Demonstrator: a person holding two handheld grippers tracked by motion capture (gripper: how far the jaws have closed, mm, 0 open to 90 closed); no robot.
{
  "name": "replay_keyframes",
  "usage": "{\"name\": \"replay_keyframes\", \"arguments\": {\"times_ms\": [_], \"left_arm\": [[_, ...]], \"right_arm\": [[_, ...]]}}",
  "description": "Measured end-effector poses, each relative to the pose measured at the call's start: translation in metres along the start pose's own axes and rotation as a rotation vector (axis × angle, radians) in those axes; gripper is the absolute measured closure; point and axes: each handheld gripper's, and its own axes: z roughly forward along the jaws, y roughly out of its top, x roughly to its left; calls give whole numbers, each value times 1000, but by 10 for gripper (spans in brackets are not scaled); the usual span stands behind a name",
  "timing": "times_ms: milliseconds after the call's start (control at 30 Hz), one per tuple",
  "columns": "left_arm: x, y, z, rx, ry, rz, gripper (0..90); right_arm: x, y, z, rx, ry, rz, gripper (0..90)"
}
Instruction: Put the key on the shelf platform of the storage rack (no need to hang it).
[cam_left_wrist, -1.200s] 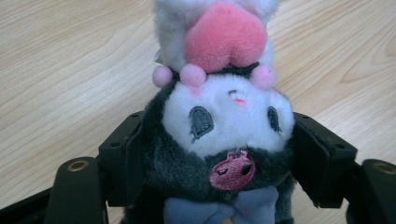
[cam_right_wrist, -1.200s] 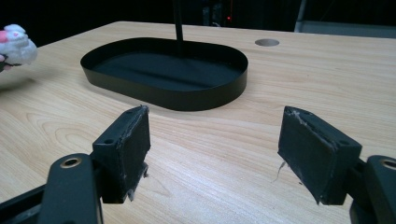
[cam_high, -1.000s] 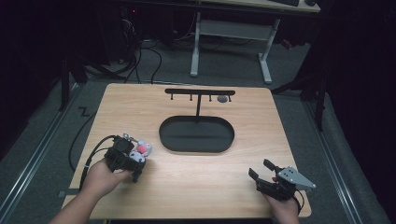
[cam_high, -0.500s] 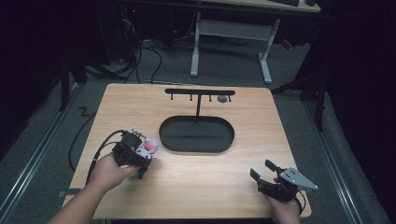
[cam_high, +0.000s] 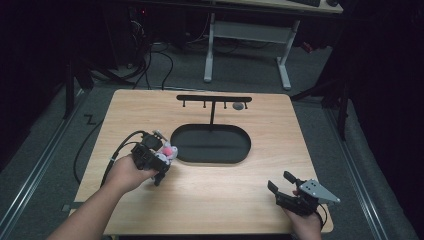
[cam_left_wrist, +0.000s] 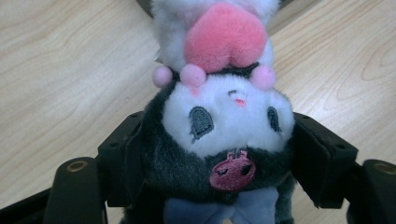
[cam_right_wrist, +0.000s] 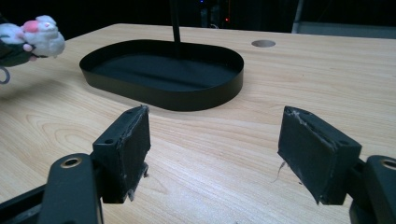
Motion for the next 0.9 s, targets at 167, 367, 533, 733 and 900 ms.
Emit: {"name": "replay_keyframes", "arguments": {"times_ms": [167, 367, 533, 733, 900], "left_arm": [[-2, 13, 1, 14, 2, 16, 277], [-3, 26, 3, 15, -4, 18, 277], [-7, 37, 2, 12, 2, 36, 276], [-6, 50, 7, 17, -5, 38, 277], [-5, 64, 12, 11, -13, 32, 277]], "right_arm": [[0, 0, -1, 0, 2, 1, 254], [0, 0, 0, -2, 4, 2, 254], [0, 0, 1, -2, 6, 3, 254], [1, 1, 1, -1, 12, 1, 255], [0, 1, 1, -4, 10, 4, 255]]}}
